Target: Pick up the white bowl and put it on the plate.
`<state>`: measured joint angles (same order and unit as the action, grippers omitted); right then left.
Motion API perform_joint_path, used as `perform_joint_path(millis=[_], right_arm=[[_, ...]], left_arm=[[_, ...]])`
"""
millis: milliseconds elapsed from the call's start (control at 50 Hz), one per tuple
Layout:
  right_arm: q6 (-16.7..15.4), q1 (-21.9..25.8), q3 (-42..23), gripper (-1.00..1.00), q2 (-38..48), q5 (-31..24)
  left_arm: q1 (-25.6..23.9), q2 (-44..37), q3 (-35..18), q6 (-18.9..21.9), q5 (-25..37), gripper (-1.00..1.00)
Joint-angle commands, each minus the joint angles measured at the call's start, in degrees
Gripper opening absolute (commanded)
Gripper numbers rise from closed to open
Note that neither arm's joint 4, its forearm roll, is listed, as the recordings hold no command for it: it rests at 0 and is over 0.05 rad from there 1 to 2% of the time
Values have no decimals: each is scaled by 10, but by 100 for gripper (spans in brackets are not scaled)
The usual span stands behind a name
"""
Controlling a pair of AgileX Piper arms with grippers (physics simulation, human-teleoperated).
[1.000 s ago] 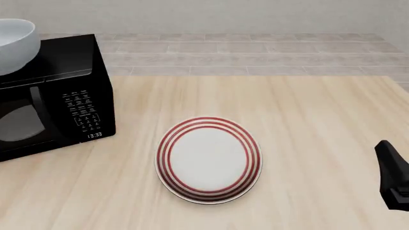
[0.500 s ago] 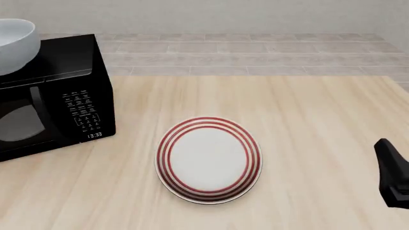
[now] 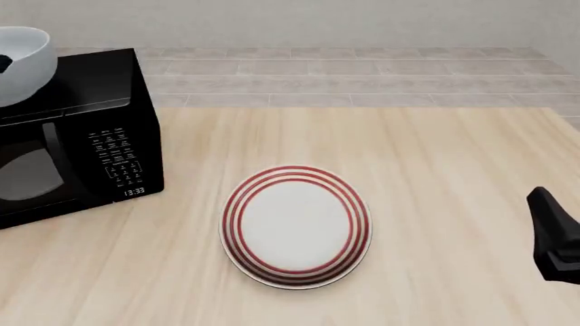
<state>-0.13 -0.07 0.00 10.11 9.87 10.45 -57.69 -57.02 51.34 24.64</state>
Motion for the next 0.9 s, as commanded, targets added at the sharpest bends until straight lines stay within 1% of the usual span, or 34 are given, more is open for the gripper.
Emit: perform_joint_path(millis=[20,100,240,480,600,900], right_arm=[[0,-1,0,100,3,3],[1,-1,0,100,3,3],[0,-1,0,100,3,3],[0,-1,0,100,3,3],[0,-1,0,100,3,3],[0,-1,0,100,3,3]], left_arm=[[3,-9,2,1,-6,100],[8,-17,13,3,-22,100],[10,-24,9,-3,-24,100],[11,-37,18,-3,-40,100],[13,-41,34,-5,-55,100],[26,-61,38,-3,-73,100]])
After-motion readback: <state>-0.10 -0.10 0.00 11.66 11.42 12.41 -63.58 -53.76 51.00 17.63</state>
